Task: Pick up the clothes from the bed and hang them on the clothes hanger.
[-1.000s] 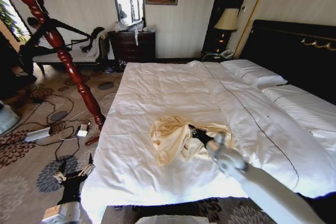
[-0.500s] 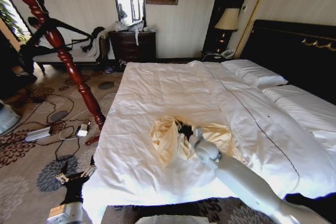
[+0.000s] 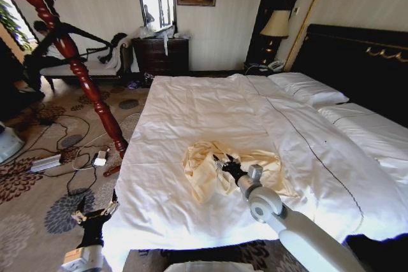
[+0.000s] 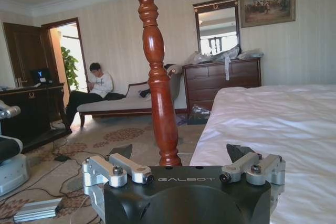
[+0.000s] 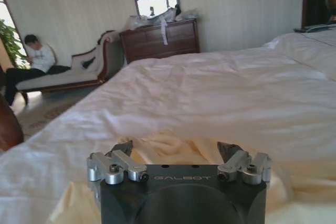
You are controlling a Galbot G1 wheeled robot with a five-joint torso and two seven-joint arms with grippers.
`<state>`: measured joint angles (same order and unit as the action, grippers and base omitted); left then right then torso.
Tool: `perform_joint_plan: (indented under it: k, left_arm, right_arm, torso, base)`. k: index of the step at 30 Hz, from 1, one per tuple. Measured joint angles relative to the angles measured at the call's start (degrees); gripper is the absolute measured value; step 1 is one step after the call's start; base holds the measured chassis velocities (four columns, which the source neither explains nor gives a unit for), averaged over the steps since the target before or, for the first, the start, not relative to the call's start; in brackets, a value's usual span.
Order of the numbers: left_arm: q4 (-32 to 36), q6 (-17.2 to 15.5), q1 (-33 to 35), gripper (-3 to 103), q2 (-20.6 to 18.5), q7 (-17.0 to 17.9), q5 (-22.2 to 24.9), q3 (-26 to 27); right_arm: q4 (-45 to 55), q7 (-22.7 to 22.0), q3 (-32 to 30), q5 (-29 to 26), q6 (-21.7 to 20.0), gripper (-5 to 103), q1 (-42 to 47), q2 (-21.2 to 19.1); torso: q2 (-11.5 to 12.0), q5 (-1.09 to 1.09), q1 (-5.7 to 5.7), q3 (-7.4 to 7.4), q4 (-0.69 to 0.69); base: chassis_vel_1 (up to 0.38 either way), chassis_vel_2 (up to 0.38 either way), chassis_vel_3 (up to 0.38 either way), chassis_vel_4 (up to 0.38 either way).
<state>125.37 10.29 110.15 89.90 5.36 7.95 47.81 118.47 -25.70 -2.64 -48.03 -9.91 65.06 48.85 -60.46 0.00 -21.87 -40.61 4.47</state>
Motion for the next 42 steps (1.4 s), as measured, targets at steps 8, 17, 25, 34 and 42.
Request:
perform_joint_plan:
  k: [8,17,25,34,42]
  left_arm:
    - [0.08,0.0,-0.1,100,-0.13,0.06,0.05,-0.14]
    - [-0.27,0.26,0.03,100,-0.37,0.13,0.78,0.14]
    - [-0.55,0.23,-0.12,100,-0.95,0.16,0.89,0.07]
    - [-0.43,-0.02,-0.16,100,-1.66,0.27,1.53,0.24]
    - [-0.07,-0.34,-0.07,100,-1.89,0.31,1.54,0.28]
  right_arm:
    - [-1.42,-3.63,1.4,7.1,-11.39,100,-0.57,-3.26]
    - [0.94,-3.78,0.38,-3.63,-8.5,100,-1.03,-4.79]
    - [4.12,6.29,0.39,-11.96,3.16,100,-1.43,-2.74]
    - [3.72,-8.79,-1.5,-15.19,-3.34,100,1.56,-2.66]
    - [4.34,-11.67,-2.9,-26.64,-1.03,103,3.33,1.63]
  torso:
    - [0.0,0.0,0.0,0.0,-0.02]
    - [0.0,-0.01,0.0,0.0,-0.01]
    - [0.0,-0.01,0.0,0.0,-0.01]
    - [0.0,0.0,0.0,0.0,0.02]
    - [0.0,-0.01,0.0,0.0,-0.01]
  base:
    - [0.0,0.0,0.0,0.0]
    - [0.0,0.0,0.0,0.0]
    - [0.0,0.0,0.0,0.0]
    - [0.0,0.0,0.0,0.0]
    - [0.0,0.0,0.0,0.0]
